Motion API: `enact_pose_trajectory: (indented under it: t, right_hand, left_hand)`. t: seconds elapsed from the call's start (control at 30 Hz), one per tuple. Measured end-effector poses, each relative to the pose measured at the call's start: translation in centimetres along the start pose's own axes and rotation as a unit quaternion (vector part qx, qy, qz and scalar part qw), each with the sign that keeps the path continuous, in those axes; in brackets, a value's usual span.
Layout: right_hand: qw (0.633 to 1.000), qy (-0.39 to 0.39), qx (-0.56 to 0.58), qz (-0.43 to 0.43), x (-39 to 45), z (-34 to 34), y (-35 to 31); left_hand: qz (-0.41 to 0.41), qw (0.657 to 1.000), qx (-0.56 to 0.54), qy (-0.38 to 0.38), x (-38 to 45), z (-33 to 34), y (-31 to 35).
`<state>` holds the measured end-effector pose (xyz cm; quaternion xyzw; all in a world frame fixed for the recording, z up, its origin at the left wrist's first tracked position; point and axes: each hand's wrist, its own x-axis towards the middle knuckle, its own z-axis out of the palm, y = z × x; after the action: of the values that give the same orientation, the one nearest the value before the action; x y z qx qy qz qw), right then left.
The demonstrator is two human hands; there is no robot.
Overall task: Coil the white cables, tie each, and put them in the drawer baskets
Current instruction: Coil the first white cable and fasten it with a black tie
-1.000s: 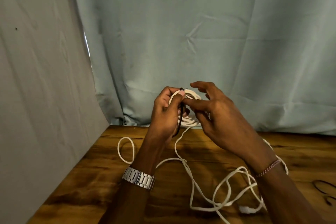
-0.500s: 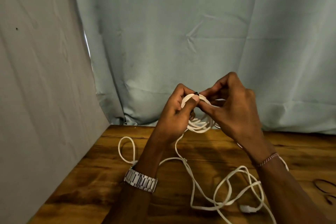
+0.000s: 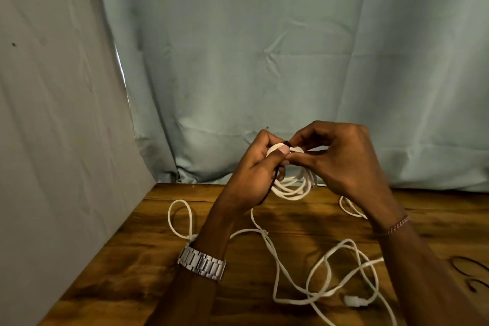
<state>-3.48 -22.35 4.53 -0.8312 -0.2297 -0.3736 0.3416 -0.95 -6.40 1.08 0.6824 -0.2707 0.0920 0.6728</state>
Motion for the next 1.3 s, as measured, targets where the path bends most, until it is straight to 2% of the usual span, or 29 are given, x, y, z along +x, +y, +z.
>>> enact_pose_trajectory:
  t: [0.53, 0.83, 0.97, 1.3]
  right_hand:
    - [0.983, 0.063, -0.114, -0.127, -0.2, 1.7, 2.2]
    - [0.956, 0.174, -0.169, -0.164, -0.8, 3.6, 3.2]
    - [0.955, 0.183, -0.158, -0.172, -0.8, 3.7, 3.5]
    - [0.960, 0.166, -0.137, -0.180, -0.8, 3.4, 3.8]
  left_hand:
    - [-0.003, 0.996, 0.090, 0.024, -0.4, 0.9, 0.7]
    - [0.004, 0.975, 0.223, 0.011, -0.7, 1.4, 1.0]
    - [0.012, 0.979, 0.205, 0.007, -0.4, 1.3, 0.8]
    - [0.107, 0.984, 0.136, 0.036, -0.6, 1.6, 0.3]
